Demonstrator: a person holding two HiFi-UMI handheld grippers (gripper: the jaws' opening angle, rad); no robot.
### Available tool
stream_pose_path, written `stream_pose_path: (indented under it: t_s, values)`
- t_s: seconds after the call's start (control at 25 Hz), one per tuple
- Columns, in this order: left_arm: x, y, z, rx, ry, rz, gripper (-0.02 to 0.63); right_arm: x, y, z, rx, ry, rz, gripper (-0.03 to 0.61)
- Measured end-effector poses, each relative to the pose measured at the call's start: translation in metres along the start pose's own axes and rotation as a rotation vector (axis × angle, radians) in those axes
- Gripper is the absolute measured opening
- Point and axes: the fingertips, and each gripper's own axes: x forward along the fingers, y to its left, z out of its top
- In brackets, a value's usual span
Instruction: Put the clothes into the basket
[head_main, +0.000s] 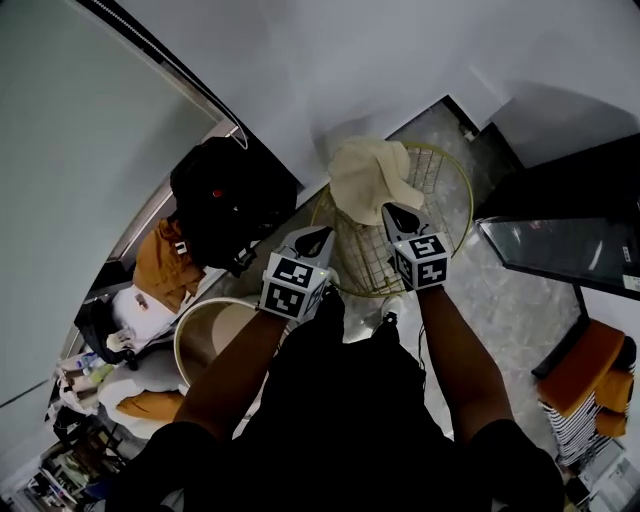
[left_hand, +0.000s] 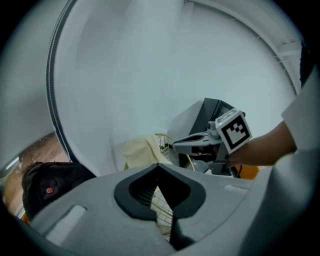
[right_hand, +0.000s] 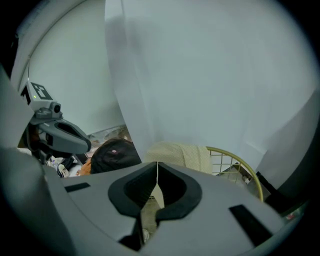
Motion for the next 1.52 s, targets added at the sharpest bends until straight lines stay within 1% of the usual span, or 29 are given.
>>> stream_pose_path:
  t_s: [0.12,0.24,0.4,0.64,0.84,1.0,1.08,1.16,1.32,1.52]
  values:
    - [0.005,0.008,-0.005,-0.008,0.016,-0.001,0.003,0.027,-0.016,-0.014,-0.004,0.039,-0.031,0.03]
    - [0.007,0.013,-0.009,-0.014,0.028,0.0,0.003,0.048,-0.034,-0.024,-0.003,0.075,-0.066,0.067]
    - [0.009,0.022,-0.012,-0.022,0.044,0.01,0.003,0.073,-0.052,-0.027,-0.02,0.109,-0.101,0.097]
    - [0.012,0.028,-0.02,-0.021,0.069,0.013,0.003,0.103,-0.072,-0.03,-0.071,0.156,-0.147,0.118]
    - [0.014,0.028,-0.02,-0.029,0.078,0.007,0.003,0.117,-0.084,-0.031,-0.155,0.204,-0.195,0.118]
    - [0.013,0.03,-0.022,-0.035,0.078,0.006,0.003,0.126,-0.085,-0.034,-0.176,0.231,-0.205,0.114]
    - [0.012,0.031,-0.022,-0.039,0.076,0.007,0.003,0.128,-0.085,-0.034,-0.179,0.233,-0.213,0.069]
    - [0.01,0.032,-0.021,-0.043,0.071,0.008,0.003,0.126,-0.084,-0.033,-0.181,0.231,-0.218,0.048]
    - [0.009,0.032,-0.02,-0.049,0.066,0.008,0.003,0.121,-0.082,-0.033,-0.178,0.23,-0.217,0.032]
    - [0.006,0.027,-0.02,-0.049,0.061,0.002,0.003,0.106,-0.079,-0.03,-0.13,0.208,-0.209,0.022]
